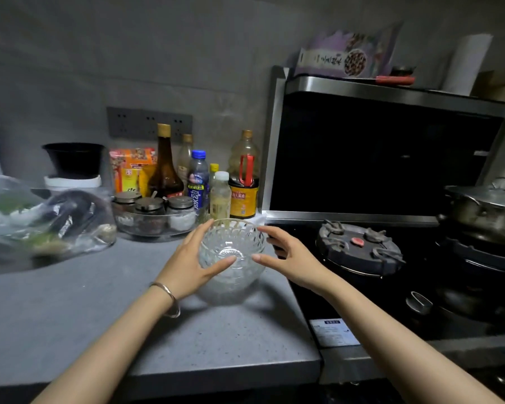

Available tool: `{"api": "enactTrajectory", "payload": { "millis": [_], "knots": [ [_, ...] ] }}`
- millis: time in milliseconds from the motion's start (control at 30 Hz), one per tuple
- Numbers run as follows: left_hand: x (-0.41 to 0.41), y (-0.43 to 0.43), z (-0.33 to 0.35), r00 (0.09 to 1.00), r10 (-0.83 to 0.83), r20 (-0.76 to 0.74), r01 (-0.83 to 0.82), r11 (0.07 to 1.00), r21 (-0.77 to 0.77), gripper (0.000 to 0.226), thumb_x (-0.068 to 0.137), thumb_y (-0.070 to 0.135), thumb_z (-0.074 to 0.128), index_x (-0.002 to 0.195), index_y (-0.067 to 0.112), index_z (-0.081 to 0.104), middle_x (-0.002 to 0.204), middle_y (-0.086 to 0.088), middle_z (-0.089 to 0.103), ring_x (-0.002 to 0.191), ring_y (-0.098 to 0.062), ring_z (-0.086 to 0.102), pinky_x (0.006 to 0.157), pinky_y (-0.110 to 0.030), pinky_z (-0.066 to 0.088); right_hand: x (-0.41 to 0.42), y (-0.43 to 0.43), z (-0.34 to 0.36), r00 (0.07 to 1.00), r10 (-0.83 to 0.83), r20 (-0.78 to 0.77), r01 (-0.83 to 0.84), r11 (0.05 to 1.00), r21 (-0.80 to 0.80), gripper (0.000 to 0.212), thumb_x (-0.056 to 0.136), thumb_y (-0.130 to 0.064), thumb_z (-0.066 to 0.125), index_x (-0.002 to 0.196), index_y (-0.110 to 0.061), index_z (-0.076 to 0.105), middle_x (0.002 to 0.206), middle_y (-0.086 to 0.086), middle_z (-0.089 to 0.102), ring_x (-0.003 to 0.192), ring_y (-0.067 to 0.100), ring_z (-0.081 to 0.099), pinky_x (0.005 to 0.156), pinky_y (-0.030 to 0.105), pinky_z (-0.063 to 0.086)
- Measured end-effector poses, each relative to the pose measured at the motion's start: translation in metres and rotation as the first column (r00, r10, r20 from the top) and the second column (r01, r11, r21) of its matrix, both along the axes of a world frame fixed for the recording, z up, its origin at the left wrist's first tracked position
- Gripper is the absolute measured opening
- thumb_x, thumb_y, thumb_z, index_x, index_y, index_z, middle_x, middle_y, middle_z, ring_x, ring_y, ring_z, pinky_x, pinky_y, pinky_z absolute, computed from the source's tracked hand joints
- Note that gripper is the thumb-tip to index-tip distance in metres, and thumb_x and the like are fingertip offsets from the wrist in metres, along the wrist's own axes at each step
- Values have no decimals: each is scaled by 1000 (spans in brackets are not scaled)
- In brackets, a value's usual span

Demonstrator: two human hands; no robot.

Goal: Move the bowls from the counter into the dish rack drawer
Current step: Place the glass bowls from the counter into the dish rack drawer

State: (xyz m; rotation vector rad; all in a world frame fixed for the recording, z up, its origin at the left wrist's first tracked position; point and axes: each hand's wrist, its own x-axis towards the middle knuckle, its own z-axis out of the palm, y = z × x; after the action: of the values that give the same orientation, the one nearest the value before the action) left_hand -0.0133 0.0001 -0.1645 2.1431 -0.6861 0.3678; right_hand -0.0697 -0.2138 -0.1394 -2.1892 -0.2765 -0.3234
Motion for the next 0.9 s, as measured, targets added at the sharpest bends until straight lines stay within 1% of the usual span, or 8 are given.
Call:
{"api": "enactTrajectory", "payload": {
  "millis": [200,300,367,533,633,733,800,900],
  "knots": [
    [11,1,-9,998,-59,-18,58,997,-54,69,55,76,62,112,39,49,129,8,53,118,-9,48,99,-29,39,10,7,-7,1000,-5,-12,5,1000,2,54,75,-40,74,125,-29,57,136,-17,47,132,5,40,111,29,31],
    [11,0,-12,999,-36,-7,35,994,-108,52,54,73,63,86,34,51,102,14,59,100,5,51,79,-12,36,11,7,-9,1000,-25,1,25,1000,10,47,73,-43,74,117,-29,63,134,-23,46,129,-1,39,115,30,28],
    [10,-4,-12,1000,-25,-9,23,984,-176,50,53,71,64,76,30,48,93,24,55,92,18,46,73,-3,31,10,8,-8,999,-29,15,28,999,42,43,74,-43,74,113,-28,65,117,-38,46,124,-5,41,115,30,28],
    [5,-13,6,998,-50,34,58,951,-305,60,54,66,68,76,15,44,110,38,46,100,19,42,79,-2,32,-1,7,10,996,-31,88,17,987,158,33,75,-37,75,103,-23,67,115,-26,57,123,-3,47,115,34,30],
    [-4,-23,22,992,-119,41,126,922,-366,54,54,62,71,73,20,43,96,24,56,97,11,51,78,-3,41,-18,-2,25,986,-25,163,0,989,150,31,74,-39,73,100,-22,68,116,-17,65,119,-7,52,114,32,34],
    [-21,-40,36,982,-181,44,185,912,-366,53,57,60,73,71,18,44,80,-1,58,82,-4,58,68,-14,48,-44,-25,37,980,-64,188,52,996,70,35,69,-52,69,97,-31,71,126,-24,55,129,-14,37,114,27,28],
    [-38,-55,41,965,-259,27,253,908,-333,53,57,62,71,69,18,43,72,1,55,70,-1,55,64,-14,46,-68,-44,42,979,-87,184,91,996,-14,34,64,-62,65,91,-42,71,140,-20,46,135,-13,29,113,23,24],
    [-64,-87,42,919,-393,-37,364,881,-303,50,56,63,69,65,21,44,65,-2,52,60,-7,50,61,-17,42,-109,-74,46,994,-37,100,52,987,-150,34,65,-66,63,86,-41,73,126,-27,58,125,-17,41,110,25,26]
  ]
}}
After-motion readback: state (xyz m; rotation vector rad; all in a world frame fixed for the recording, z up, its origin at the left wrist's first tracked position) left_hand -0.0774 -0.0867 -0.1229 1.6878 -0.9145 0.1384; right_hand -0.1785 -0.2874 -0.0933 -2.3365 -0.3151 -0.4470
